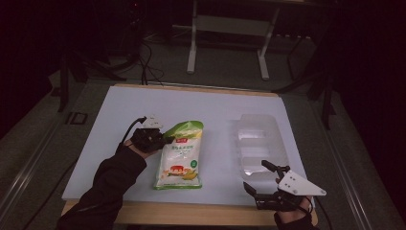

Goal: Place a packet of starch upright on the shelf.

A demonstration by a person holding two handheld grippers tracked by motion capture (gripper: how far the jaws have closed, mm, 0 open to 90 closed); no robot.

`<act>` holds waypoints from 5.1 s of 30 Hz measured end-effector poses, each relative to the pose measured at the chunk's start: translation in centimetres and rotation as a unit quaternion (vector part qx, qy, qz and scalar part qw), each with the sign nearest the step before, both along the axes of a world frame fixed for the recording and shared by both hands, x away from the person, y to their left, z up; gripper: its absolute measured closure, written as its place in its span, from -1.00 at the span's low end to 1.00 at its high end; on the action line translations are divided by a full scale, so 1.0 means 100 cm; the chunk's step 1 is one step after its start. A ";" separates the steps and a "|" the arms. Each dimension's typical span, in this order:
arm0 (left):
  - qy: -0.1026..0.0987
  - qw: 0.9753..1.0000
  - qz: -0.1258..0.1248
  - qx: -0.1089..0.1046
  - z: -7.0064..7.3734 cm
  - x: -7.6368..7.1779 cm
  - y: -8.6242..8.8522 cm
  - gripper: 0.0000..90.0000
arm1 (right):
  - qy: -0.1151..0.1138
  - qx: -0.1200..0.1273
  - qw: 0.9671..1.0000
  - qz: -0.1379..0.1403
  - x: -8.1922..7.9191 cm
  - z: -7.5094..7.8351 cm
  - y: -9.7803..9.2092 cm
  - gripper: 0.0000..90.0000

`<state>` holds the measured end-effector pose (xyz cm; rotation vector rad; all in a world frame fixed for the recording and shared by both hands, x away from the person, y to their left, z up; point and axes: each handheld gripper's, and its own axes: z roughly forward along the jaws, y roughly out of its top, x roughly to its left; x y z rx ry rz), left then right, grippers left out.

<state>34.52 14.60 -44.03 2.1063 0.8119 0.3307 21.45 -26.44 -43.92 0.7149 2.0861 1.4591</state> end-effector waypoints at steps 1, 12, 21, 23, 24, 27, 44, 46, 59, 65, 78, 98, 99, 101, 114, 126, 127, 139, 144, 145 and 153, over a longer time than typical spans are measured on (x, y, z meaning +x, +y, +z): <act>-0.003 1.000 -0.001 -0.002 0.002 -0.002 0.000 0.84 | 0.006 0.007 1.000 -0.001 0.001 0.001 -0.001 -0.77; -0.026 0.999 -0.028 -0.008 0.022 -0.021 -0.008 0.84 | 0.006 0.035 0.999 -0.002 0.004 0.019 -0.008 -0.78; -0.055 0.996 -0.060 -0.020 0.043 -0.045 -0.016 0.84 | -0.002 0.021 1.000 0.018 0.008 0.029 -0.003 -0.70; -0.064 0.995 -0.067 -0.021 0.049 -0.052 -0.018 0.84 | -0.006 0.020 1.000 0.022 0.009 0.030 -0.002 -0.67; -0.072 0.995 -0.068 -0.020 0.052 -0.055 -0.019 0.84 | -0.007 0.019 0.999 0.025 0.009 0.031 -0.001 -0.66; -0.084 0.993 -0.079 -0.032 0.061 -0.061 -0.021 0.85 | 0.000 0.024 0.999 0.026 0.013 0.032 0.000 -0.66; -0.132 0.981 -0.110 -0.085 0.103 -0.071 -0.038 0.85 | 0.035 0.035 0.997 0.063 0.045 0.043 0.033 -0.56; -0.133 0.980 -0.120 -0.087 0.107 -0.073 -0.041 0.85 | 0.037 0.037 0.996 0.071 0.048 0.046 0.038 -0.60; -0.146 0.971 -0.159 -0.097 0.119 -0.084 -0.066 0.85 | 0.044 0.046 0.991 0.118 0.058 0.059 0.059 -0.54; -0.151 0.969 -0.174 -0.095 0.120 -0.087 -0.076 0.85 | 0.045 0.042 0.990 0.129 0.056 0.057 0.058 -0.37; -0.152 0.967 -0.181 -0.096 0.120 -0.091 -0.084 0.85 | 0.055 0.025 0.985 0.159 0.058 0.065 0.049 0.73; -0.145 0.961 -0.175 -0.157 0.112 -0.081 -0.077 0.14 | 0.060 -0.017 0.983 0.173 0.070 0.097 0.030 0.84; -0.143 0.960 -0.174 -0.165 0.110 -0.081 -0.076 -0.05 | 0.060 -0.014 0.983 0.171 0.071 0.099 0.026 0.84; -0.127 0.961 -0.172 -0.176 0.107 -0.078 -0.074 -0.26 | 0.057 -0.010 0.984 0.167 0.074 0.102 0.021 0.84; -0.085 0.974 -0.136 -0.157 0.064 -0.076 -0.062 -1.00 | 0.022 -0.011 0.990 0.142 0.089 0.121 -0.025 0.84; -0.077 0.980 -0.093 -0.158 0.029 -0.079 -0.030 -1.00 | 0.053 -0.031 0.991 0.120 0.099 0.110 -0.066 0.84; -0.075 0.981 -0.089 -0.158 0.027 -0.079 -0.028 -1.00 | 0.057 -0.035 0.991 0.120 0.098 0.109 -0.069 0.84; -0.072 0.984 -0.059 -0.154 0.007 -0.088 -0.010 -1.00 | 0.092 -0.071 0.988 0.099 0.101 0.089 -0.083 0.84; -0.069 0.985 -0.056 -0.150 0.000 -0.089 -0.011 -1.00 | 0.100 -0.092 0.986 0.101 0.102 0.084 -0.075 0.84; -0.068 0.985 -0.057 -0.150 -0.001 -0.089 -0.011 -1.00 | 0.102 -0.094 0.985 0.104 0.103 0.082 -0.072 0.84; -0.067 0.985 -0.048 -0.153 -0.006 -0.088 -0.008 -1.00 | 0.123 -0.075 0.983 0.114 0.107 0.063 -0.067 0.84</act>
